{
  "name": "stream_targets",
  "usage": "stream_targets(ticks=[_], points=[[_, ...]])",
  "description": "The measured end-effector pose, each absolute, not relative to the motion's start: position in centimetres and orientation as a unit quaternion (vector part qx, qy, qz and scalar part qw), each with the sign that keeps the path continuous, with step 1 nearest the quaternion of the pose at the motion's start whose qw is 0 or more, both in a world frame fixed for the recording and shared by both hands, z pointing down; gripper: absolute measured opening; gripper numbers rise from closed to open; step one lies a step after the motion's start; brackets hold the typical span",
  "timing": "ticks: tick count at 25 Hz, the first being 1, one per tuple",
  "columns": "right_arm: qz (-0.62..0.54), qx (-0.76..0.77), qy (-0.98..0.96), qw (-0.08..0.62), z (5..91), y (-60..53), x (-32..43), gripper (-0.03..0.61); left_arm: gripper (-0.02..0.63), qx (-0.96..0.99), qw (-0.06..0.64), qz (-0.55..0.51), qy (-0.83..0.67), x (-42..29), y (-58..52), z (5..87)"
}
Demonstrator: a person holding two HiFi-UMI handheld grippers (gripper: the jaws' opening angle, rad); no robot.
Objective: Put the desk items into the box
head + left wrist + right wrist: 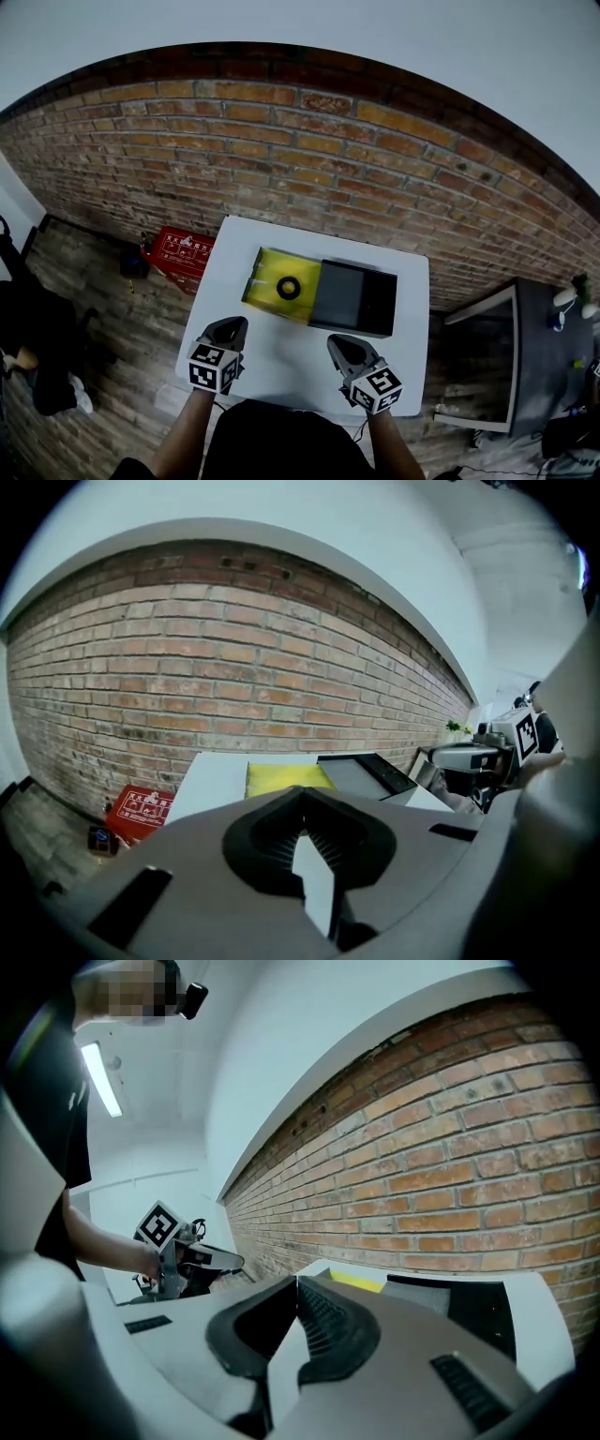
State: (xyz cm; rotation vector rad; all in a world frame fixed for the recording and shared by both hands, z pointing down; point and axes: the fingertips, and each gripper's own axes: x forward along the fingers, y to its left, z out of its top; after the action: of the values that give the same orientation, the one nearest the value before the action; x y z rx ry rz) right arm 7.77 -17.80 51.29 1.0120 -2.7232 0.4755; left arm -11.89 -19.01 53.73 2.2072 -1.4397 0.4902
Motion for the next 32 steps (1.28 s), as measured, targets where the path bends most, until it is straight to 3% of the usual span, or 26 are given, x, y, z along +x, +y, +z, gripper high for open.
stream_targets(ticks=[9, 32], points=[[0.149, 0.367, -0.916, 0.061, 47.9, -18.2, 9.2, 0.021, 0.014, 0.81, 0.195, 0.14, -0.535, -12.9, -18.2, 51.0], [0.16, 0.382, -0.908, 0.066, 49.1, -19.7, 9.1, 0.021, 0.014, 0.836, 0.188, 0.141, -0.496, -10.8, -20.4, 51.3]])
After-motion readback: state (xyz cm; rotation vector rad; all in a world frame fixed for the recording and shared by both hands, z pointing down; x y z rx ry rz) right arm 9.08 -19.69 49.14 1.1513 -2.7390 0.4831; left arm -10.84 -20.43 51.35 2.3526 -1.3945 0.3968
